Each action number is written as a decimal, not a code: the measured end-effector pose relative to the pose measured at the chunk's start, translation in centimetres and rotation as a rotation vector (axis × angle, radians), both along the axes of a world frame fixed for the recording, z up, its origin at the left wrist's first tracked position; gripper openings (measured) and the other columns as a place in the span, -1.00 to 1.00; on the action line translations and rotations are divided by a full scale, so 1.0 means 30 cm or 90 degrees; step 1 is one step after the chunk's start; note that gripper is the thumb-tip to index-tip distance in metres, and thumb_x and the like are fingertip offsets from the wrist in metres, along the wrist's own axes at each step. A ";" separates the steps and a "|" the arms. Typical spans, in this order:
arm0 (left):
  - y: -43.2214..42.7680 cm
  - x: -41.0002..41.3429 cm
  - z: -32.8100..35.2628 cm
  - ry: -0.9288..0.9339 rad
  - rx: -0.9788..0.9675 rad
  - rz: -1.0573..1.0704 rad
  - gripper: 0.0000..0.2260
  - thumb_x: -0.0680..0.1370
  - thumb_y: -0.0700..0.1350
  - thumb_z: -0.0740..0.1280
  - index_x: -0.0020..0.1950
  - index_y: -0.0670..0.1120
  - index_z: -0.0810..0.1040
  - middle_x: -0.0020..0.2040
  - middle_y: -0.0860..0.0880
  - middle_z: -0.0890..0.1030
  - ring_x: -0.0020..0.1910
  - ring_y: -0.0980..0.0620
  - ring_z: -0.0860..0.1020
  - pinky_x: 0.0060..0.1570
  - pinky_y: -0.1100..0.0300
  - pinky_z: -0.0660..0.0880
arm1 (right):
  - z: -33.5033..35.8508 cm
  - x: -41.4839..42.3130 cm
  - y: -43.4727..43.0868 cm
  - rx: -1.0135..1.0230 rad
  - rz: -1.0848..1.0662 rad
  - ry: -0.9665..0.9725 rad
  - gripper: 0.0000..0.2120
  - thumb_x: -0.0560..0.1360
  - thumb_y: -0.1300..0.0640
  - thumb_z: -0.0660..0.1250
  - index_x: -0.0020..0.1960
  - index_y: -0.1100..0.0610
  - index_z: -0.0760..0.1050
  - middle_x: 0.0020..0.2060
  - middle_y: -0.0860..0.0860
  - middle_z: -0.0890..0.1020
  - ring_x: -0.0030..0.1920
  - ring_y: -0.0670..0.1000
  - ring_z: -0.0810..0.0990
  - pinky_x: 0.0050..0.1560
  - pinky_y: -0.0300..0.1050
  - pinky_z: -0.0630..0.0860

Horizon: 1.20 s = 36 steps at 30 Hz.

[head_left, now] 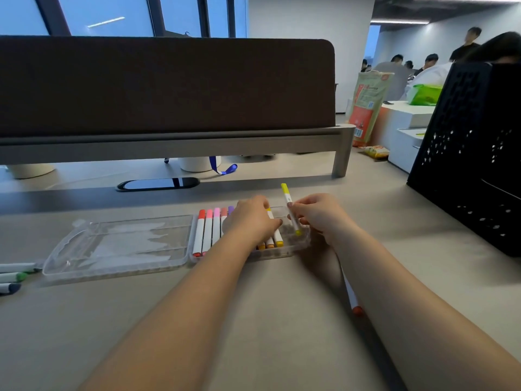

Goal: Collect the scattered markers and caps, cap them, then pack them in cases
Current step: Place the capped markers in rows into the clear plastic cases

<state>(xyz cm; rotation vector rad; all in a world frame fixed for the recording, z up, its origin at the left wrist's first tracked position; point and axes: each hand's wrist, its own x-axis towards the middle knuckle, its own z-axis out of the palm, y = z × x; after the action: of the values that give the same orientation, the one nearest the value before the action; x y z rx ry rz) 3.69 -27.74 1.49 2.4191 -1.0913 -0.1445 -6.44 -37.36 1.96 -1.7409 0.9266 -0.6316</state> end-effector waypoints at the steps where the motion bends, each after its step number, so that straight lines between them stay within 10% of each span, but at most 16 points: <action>1: 0.008 0.000 0.002 -0.035 0.019 -0.006 -0.60 0.50 0.19 0.32 0.28 0.09 0.45 0.19 -0.05 0.50 0.03 -0.05 0.51 -0.19 0.16 0.44 | -0.002 0.002 0.001 -0.007 0.000 0.007 -0.83 0.51 0.14 0.39 -0.24 0.17 0.56 -0.37 0.01 0.59 -0.32 -0.05 0.49 -0.35 -0.30 0.44; 7: 0.048 0.002 -0.004 -0.120 0.072 -0.063 -0.69 0.57 0.21 0.16 0.06 0.07 0.58 0.19 -0.02 0.42 -0.07 -0.01 0.44 -0.29 0.22 0.32 | -0.008 0.019 0.011 -0.057 -0.012 0.074 -0.81 0.46 0.07 0.43 -0.16 0.22 0.63 -0.28 0.09 0.62 -0.29 -0.01 0.50 -0.24 -0.15 0.43; 15: 0.062 0.000 -0.024 -0.122 0.056 -0.097 -0.70 0.62 0.07 0.10 0.29 0.04 0.44 0.29 -0.03 0.37 0.16 -0.07 0.40 -0.05 0.12 0.36 | -0.025 0.036 0.020 -0.116 -0.027 0.147 -0.76 0.47 0.03 0.41 -0.34 0.08 0.56 -0.43 0.00 0.59 -0.38 0.04 0.55 -0.34 -0.18 0.48; 25: 0.058 0.022 -0.074 -0.098 -0.032 -0.087 -0.69 0.60 0.05 0.14 0.32 0.07 0.44 0.30 -0.01 0.39 0.22 -0.04 0.38 0.09 0.08 0.41 | -0.035 0.064 0.056 -0.318 -0.008 0.309 -0.98 0.50 0.03 0.33 -0.11 -0.04 0.51 -0.09 0.00 0.60 -0.04 0.09 0.54 -0.08 -0.13 0.47; 32: 0.042 0.033 -0.085 -0.155 0.049 -0.137 -0.64 0.62 0.05 0.00 0.38 0.14 0.38 0.48 0.08 0.28 0.49 0.04 0.14 0.46 -0.18 -0.14 | -0.019 0.063 0.062 -0.402 0.040 0.389 -0.85 0.48 0.14 0.26 -0.05 -0.04 0.56 0.00 0.03 0.63 0.07 0.14 0.56 0.01 -0.09 0.41; 36: 0.058 0.027 -0.044 -0.120 0.105 -0.170 -0.64 0.64 0.04 -0.01 0.39 0.10 0.37 0.46 0.03 0.32 0.44 -0.01 0.23 0.44 -0.15 0.01 | 0.000 0.043 0.082 -0.430 0.076 0.425 -0.76 0.48 0.15 0.22 0.03 -0.02 0.61 0.05 0.04 0.63 0.10 0.14 0.55 0.06 -0.09 0.39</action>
<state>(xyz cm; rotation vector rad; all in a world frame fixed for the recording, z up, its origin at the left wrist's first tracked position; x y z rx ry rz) 4.50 -26.01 0.18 2.4585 -1.5416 -0.0982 -5.16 -34.90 1.97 -2.6879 1.1136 -0.2828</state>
